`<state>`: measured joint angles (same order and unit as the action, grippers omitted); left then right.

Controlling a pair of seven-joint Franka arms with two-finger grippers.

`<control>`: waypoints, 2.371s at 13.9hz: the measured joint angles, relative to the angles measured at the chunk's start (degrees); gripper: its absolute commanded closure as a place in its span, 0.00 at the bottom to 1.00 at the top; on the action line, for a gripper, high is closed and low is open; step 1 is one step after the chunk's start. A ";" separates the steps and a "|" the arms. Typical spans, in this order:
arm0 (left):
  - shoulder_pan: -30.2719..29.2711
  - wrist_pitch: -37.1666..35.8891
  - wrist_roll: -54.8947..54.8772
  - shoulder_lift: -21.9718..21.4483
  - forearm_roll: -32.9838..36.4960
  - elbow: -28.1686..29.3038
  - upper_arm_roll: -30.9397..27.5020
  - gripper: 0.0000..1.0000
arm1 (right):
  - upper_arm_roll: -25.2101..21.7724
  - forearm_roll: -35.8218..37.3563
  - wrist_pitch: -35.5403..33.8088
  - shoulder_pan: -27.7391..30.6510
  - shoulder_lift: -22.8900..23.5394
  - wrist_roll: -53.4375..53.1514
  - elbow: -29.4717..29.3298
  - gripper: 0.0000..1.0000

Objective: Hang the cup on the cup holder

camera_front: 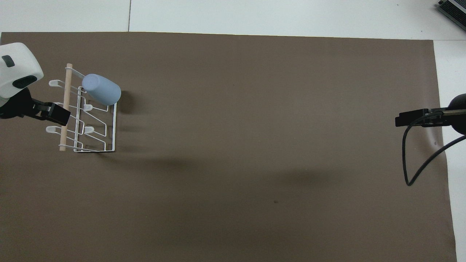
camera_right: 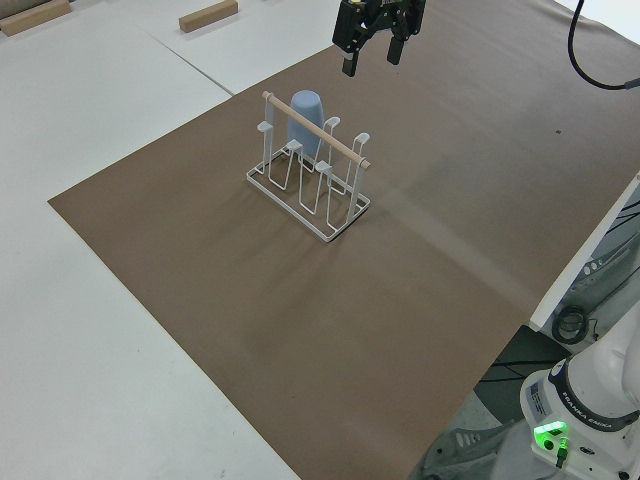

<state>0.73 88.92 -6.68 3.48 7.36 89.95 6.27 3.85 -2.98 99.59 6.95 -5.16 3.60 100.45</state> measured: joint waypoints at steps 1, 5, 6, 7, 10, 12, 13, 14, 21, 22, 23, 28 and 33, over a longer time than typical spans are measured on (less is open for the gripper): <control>-0.01 0.00 0.00 0.00 0.00 0.00 0.00 0.00 | 0.00 0.00 0.00 0.00 0.00 0.00 0.00 0.00; -0.01 0.00 0.00 -0.01 0.00 0.00 0.00 0.00 | 0.00 0.00 0.00 0.00 0.00 0.00 0.00 0.00; -0.01 0.00 0.00 -0.01 0.00 0.00 0.00 0.00 | 0.00 0.00 0.00 0.00 0.00 0.00 0.00 0.00; -0.02 0.00 0.00 -0.01 0.00 0.00 0.00 0.00 | 0.00 0.00 0.00 0.00 0.00 0.00 0.00 0.00; -0.02 0.00 0.01 -0.02 0.00 0.00 0.00 0.00 | 0.00 0.00 0.00 0.00 0.00 0.00 0.00 0.00; -0.02 0.00 0.04 -0.03 0.00 0.00 0.00 0.00 | 0.00 0.00 0.00 0.00 0.00 0.00 0.00 0.00; -0.02 0.00 0.06 -0.03 -0.01 0.00 0.00 0.00 | 0.00 0.00 0.00 0.00 0.00 0.00 0.00 0.00; -0.02 0.00 0.06 -0.03 -0.01 0.01 0.00 0.00 | 0.00 0.00 0.00 0.00 0.00 0.00 0.00 0.00; -0.03 -0.01 0.22 -1.51 -0.85 0.03 0.01 0.00 | 0.00 0.00 0.00 0.00 0.00 0.00 0.00 0.00; -0.03 0.00 0.25 -1.65 -1.23 0.03 -0.01 0.00 | 0.00 0.00 0.00 0.00 0.00 0.00 0.00 0.00; -0.13 0.00 0.30 -1.70 -2.06 0.03 -0.08 0.00 | 0.00 0.00 0.00 0.00 0.00 0.00 0.00 0.00; -2.20 0.01 0.31 -1.83 -6.70 -0.03 -0.45 0.00 | 0.00 0.00 0.00 0.00 0.00 0.00 0.00 0.00; -2.66 -0.85 0.31 -2.37 -7.24 -1.76 -0.49 0.00 | 0.00 0.00 0.00 0.00 0.00 0.00 0.00 0.00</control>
<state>-1.92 88.08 -6.37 1.12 0.12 88.18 5.77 3.85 -2.98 99.59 6.95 -5.16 3.60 100.45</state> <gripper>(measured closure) 0.000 0.000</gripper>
